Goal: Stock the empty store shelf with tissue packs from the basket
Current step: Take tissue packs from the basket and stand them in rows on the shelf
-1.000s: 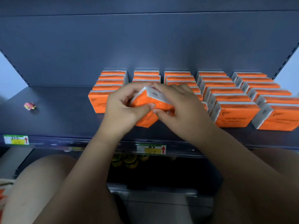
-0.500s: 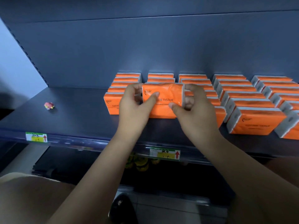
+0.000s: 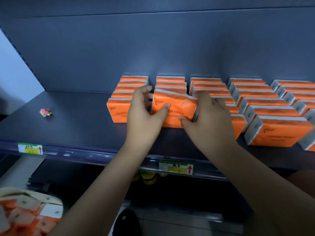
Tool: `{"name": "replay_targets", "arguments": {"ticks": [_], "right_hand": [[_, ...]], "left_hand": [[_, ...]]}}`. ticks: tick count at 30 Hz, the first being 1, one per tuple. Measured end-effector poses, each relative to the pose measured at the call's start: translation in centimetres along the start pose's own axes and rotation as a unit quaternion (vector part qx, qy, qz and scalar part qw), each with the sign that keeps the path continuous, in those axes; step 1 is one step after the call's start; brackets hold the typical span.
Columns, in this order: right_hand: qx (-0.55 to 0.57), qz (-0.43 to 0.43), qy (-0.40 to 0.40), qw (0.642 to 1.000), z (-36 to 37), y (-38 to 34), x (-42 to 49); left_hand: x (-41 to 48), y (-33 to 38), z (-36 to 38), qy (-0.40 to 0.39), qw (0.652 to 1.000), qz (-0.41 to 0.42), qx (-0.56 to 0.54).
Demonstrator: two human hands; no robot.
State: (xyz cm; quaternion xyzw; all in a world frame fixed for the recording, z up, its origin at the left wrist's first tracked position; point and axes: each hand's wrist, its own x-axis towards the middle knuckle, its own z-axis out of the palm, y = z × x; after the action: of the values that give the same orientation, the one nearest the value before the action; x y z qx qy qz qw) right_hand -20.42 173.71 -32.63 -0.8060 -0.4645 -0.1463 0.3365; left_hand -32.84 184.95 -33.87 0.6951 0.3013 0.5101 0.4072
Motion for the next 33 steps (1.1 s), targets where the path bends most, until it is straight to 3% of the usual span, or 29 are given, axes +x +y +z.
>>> {"name": "replay_targets", "arguments": {"ticks": [5, 10, 19, 28, 33], "right_hand": [[-0.06, -0.014, -0.037, 0.997, 0.2, 1.0, 0.2], [-0.102, -0.022, -0.054, 0.993, 0.2, 0.7, 0.0], [-0.139, -0.008, -0.051, 0.989, 0.6, 0.5, -0.1], [-0.14, -0.025, -0.057, 0.988, 0.7, 0.0, 0.1], [-0.117, -0.07, -0.122, 0.983, 0.2, 0.3, -0.1]], "left_hand": [[-1.3, -2.2, -0.4, -0.032, 0.987, 0.103, 0.115], [-2.7, -3.7, -1.5, -0.061, 0.981, 0.077, 0.167], [0.2, -2.4, -1.9, -0.12, 0.914, 0.167, 0.351], [-1.3, -3.6, -1.1, -0.078, 0.892, 0.182, 0.406], [-3.1, -2.4, 0.3, -0.025, 0.915, 0.115, 0.386]]}}
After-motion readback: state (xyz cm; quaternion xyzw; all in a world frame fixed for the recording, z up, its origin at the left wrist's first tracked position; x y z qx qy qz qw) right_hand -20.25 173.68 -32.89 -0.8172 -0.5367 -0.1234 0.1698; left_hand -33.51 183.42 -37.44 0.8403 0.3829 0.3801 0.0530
